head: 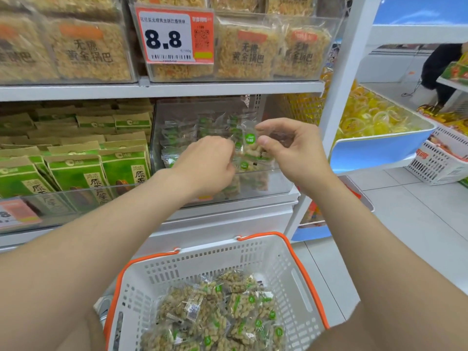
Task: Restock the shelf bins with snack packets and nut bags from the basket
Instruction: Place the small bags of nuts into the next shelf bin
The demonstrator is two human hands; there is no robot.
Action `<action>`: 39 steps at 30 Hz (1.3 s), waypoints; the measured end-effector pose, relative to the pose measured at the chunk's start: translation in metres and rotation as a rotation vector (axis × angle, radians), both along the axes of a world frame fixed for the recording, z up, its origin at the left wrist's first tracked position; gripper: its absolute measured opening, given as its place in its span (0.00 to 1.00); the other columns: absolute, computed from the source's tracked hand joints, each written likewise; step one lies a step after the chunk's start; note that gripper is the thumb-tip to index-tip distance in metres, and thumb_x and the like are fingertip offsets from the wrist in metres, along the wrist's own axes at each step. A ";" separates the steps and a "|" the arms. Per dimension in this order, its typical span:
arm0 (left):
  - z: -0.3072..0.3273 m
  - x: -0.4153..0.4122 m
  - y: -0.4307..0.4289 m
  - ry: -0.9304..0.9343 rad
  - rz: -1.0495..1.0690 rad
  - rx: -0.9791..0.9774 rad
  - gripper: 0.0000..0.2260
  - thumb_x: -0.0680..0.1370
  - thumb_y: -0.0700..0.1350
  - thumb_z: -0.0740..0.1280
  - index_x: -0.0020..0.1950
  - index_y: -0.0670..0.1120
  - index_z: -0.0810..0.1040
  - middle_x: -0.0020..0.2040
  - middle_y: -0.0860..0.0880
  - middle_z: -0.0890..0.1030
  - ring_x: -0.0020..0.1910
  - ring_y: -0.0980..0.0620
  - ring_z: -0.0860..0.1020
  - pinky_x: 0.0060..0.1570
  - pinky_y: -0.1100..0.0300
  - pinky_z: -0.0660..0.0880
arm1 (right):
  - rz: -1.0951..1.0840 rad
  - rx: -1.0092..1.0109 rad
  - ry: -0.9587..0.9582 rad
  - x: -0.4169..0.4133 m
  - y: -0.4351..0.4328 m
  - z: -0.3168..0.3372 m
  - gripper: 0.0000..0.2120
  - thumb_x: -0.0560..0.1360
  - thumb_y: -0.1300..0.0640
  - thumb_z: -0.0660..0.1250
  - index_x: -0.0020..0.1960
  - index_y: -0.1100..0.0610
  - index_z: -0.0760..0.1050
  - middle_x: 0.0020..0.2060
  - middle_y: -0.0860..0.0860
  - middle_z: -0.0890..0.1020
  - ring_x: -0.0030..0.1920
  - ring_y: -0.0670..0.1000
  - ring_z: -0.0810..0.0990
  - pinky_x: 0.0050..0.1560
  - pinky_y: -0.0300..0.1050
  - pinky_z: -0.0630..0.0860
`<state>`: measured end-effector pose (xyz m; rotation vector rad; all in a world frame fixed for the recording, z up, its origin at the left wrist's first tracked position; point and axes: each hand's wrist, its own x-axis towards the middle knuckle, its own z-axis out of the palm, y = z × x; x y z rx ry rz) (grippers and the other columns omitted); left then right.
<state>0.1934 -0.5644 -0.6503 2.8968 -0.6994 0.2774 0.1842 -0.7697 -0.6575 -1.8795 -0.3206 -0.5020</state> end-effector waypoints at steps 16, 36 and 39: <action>-0.016 0.028 -0.003 0.180 -0.006 -0.177 0.22 0.80 0.60 0.70 0.35 0.45 0.81 0.30 0.46 0.81 0.34 0.48 0.79 0.42 0.49 0.81 | 0.113 0.054 0.059 0.035 -0.017 -0.008 0.11 0.78 0.68 0.73 0.55 0.55 0.84 0.48 0.50 0.87 0.48 0.46 0.84 0.51 0.40 0.79; -0.021 0.020 0.000 0.137 0.021 -0.170 0.14 0.83 0.55 0.68 0.40 0.53 0.83 0.36 0.51 0.82 0.41 0.44 0.80 0.46 0.50 0.77 | -0.129 -0.814 0.434 0.038 -0.002 -0.013 0.12 0.81 0.48 0.66 0.56 0.56 0.71 0.44 0.51 0.78 0.49 0.58 0.74 0.39 0.48 0.67; -0.020 0.022 -0.001 0.119 0.031 -0.175 0.13 0.83 0.53 0.69 0.40 0.52 0.84 0.33 0.51 0.81 0.38 0.44 0.79 0.44 0.52 0.75 | -0.089 -0.745 0.457 0.040 -0.004 -0.009 0.12 0.80 0.49 0.69 0.50 0.57 0.72 0.40 0.51 0.77 0.48 0.57 0.76 0.37 0.47 0.67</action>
